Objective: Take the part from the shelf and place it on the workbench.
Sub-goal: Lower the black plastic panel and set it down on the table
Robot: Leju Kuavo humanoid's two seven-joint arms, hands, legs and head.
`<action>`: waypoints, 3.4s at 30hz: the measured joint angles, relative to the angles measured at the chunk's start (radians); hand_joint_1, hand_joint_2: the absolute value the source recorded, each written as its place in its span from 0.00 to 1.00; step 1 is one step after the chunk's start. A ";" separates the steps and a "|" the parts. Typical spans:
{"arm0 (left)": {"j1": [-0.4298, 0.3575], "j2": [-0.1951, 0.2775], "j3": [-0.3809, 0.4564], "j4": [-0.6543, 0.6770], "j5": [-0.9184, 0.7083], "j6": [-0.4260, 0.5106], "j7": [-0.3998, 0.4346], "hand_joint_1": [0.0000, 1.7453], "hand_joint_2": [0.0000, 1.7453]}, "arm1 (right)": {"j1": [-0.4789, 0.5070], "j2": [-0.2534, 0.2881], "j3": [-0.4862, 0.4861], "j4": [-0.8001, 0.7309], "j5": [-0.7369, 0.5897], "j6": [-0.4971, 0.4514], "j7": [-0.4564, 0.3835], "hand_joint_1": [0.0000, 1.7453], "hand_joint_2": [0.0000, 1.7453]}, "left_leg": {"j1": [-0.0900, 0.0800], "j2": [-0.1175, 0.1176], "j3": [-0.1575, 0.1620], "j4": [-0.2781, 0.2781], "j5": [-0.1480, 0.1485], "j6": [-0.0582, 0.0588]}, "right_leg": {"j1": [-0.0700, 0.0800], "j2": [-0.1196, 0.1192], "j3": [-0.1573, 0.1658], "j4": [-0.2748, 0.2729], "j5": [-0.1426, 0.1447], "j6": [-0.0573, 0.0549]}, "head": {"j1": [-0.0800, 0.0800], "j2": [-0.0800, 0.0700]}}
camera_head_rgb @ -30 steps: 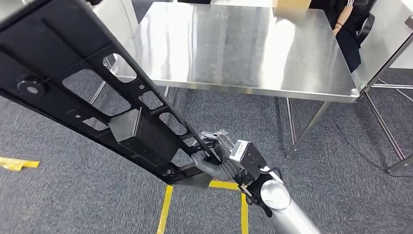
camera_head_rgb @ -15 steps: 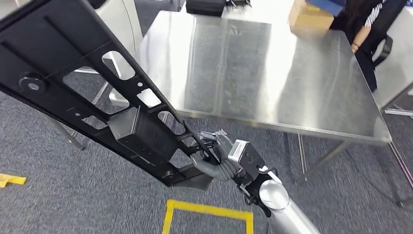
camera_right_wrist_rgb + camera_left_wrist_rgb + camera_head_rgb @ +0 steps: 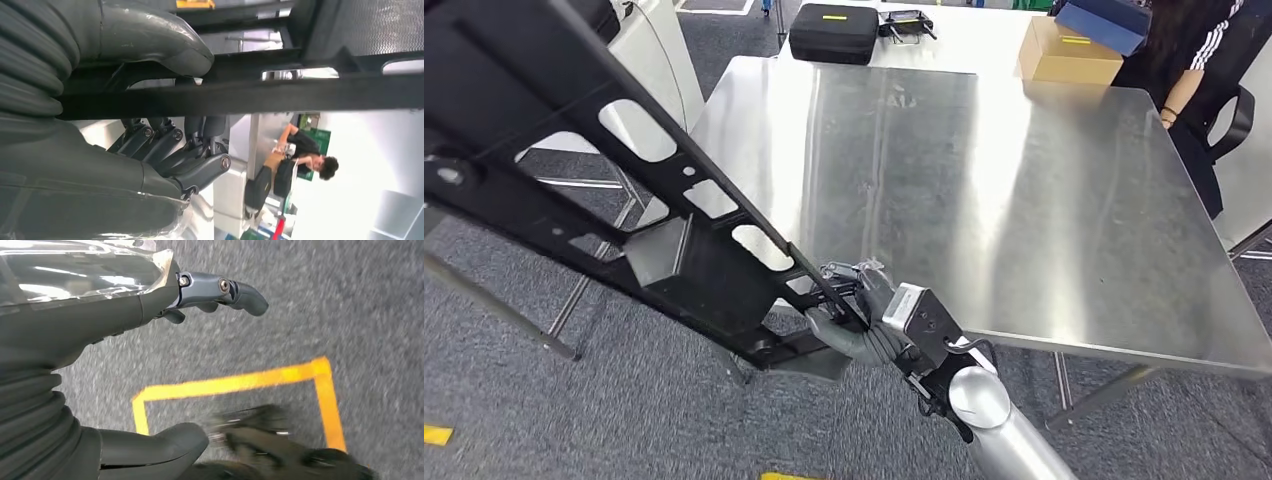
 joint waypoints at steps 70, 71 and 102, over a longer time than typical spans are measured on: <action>-0.018 -0.014 -0.005 0.005 -0.009 0.041 0.076 0.00 1.00 | -0.468 0.191 0.145 0.655 0.518 -0.201 0.272 1.00 1.00 | -0.016 -0.009 0.137 -0.248 0.205 0.034 | 0.023 -0.015 -0.153 0.032 0.079 0.048 | 0.001 0.000; -0.018 -0.014 -0.006 0.004 -0.009 0.041 0.078 0.00 1.00 | -0.481 0.195 0.148 0.686 0.527 -0.213 0.283 1.00 1.00 | -0.017 -0.009 0.137 -0.249 0.205 0.034 | 0.023 -0.015 -0.154 0.031 0.079 0.048 | 0.001 0.000; -0.023 -0.009 -0.030 0.003 -0.010 0.006 0.066 0.00 1.00 | -0.698 0.072 0.099 1.144 0.745 -0.337 0.485 1.00 1.00 | -0.020 -0.004 0.158 -0.265 0.202 0.033 | 0.021 -0.014 -0.130 0.011 0.079 0.048 | 0.001 0.000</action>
